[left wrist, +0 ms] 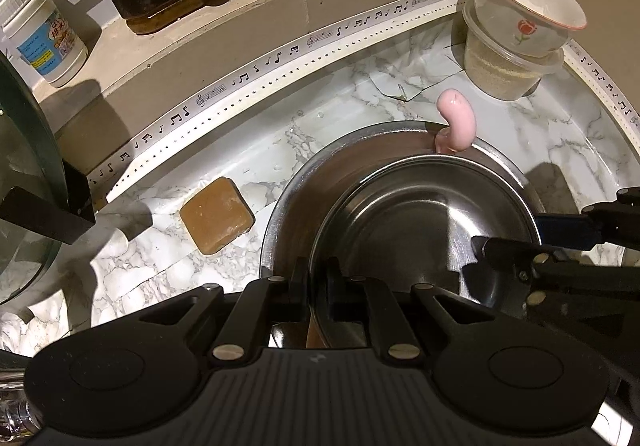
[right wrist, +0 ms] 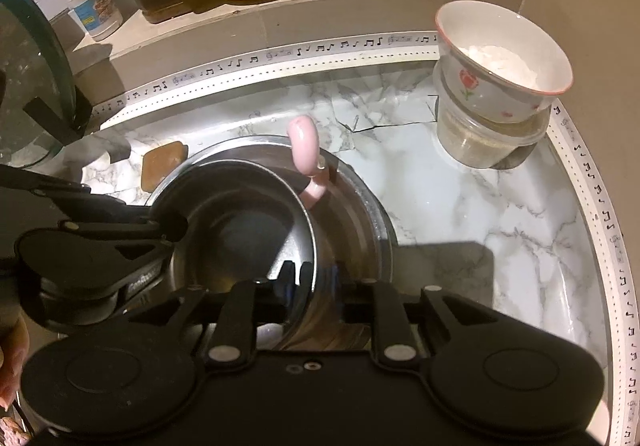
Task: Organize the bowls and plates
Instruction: 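Open both tools and move them toward the pink-rimmed white bowl, then close both tools on the rim of the pink-rimmed white bowl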
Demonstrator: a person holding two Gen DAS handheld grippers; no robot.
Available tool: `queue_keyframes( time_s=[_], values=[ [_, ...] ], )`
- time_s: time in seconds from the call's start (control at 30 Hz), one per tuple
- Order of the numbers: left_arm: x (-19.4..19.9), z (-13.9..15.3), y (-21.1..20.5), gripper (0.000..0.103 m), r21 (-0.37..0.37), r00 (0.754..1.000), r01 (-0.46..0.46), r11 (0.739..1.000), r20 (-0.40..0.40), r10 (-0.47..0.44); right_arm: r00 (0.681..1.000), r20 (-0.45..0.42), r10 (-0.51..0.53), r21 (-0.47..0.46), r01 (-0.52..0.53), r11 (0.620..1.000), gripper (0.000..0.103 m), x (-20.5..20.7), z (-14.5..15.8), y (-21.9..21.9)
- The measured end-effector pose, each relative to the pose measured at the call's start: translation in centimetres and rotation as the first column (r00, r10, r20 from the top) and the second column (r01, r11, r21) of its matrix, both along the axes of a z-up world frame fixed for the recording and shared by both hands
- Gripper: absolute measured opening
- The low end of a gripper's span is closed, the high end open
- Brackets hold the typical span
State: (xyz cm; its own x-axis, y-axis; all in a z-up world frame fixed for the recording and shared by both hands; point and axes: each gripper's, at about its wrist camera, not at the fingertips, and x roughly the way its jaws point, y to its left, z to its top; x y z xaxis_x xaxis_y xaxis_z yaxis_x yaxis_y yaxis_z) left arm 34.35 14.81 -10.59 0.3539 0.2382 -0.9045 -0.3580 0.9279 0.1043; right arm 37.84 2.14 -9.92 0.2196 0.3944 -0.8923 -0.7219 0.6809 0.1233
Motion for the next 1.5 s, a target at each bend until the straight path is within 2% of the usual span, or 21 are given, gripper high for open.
queue_keyframes(
  time_s=[0.07, 0.53, 0.63, 0.7, 0.8, 1.0, 1.17, 1.23, 1.27, 1.3, 1.5],
  values=[
    [0.0, 0.2, -0.1, 0.008, 0.004, 1.0, 0.004, 1.0, 0.006, -0.004, 1.0, 0.007, 0.003, 0.0, -0.003, 1.0, 0.03, -0.2, 0.0, 0.0],
    [-1.3, 2.1, -0.5, 0.011, -0.016, 0.998, 0.007, 1.0, 0.061, -0.006, 1.0, 0.02, 0.01, 0.038, -0.011, 0.999, 0.041, -0.9, 1.7, -1.3],
    [-1.7, 2.6, -0.9, 0.018, -0.022, 0.997, 0.021, 1.0, 0.071, -0.019, 1.0, 0.023, 0.011, 0.056, -0.012, 0.998, 0.043, -1.1, 2.5, -2.0],
    [-2.1, 2.9, -1.2, 0.028, -0.035, 0.996, 0.029, 0.999, 0.084, -0.026, 1.0, 0.028, 0.013, 0.065, -0.014, 0.998, 0.045, -1.3, 3.0, -2.6],
    [-2.7, 3.3, -2.0, 0.029, -0.059, 0.993, 0.056, 0.997, 0.108, -0.049, 0.999, 0.034, 0.012, 0.079, -0.015, 0.997, 0.047, -1.6, 3.7, -3.7],
    [-3.6, 4.6, -4.4, 0.029, -0.048, 0.984, 0.126, 0.991, 0.132, -0.119, 0.999, 0.04, -0.008, 0.111, 0.004, 0.994, 0.049, -2.0, 5.2, -6.5],
    [-4.5, 5.8, -6.7, 0.031, -0.035, 0.969, 0.189, 0.981, 0.166, -0.181, 0.998, 0.053, -0.037, 0.131, 0.03, 0.991, 0.056, -2.4, 6.3, -9.9],
    [-4.7, 6.2, -7.6, 0.047, -0.04, 0.963, 0.213, 0.976, 0.179, -0.203, 0.997, 0.057, -0.055, 0.135, 0.047, 0.99, 0.059, -2.5, 6.4, -11.4],
    [-4.8, 6.3, -7.9, 0.065, -0.043, 0.959, 0.221, 0.974, 0.189, -0.21, 0.996, 0.055, -0.068, 0.139, 0.06, 0.989, 0.06, -2.5, 6.5, -12.2],
    [-4.9, 6.5, -8.4, 0.074, -0.043, 0.956, 0.227, 0.973, 0.203, -0.213, 0.995, 0.053, -0.081, 0.142, 0.073, 0.987, 0.061, -2.5, 6.5, -13.1],
    [-4.7, 7.0, -10.9, 0.074, -0.051, 0.933, 0.277, 0.959, 0.252, -0.256, 0.985, 0.052, -0.167, 0.148, 0.158, 0.976, 0.072, -2.8, 6.4, -18.2]
  ],
)
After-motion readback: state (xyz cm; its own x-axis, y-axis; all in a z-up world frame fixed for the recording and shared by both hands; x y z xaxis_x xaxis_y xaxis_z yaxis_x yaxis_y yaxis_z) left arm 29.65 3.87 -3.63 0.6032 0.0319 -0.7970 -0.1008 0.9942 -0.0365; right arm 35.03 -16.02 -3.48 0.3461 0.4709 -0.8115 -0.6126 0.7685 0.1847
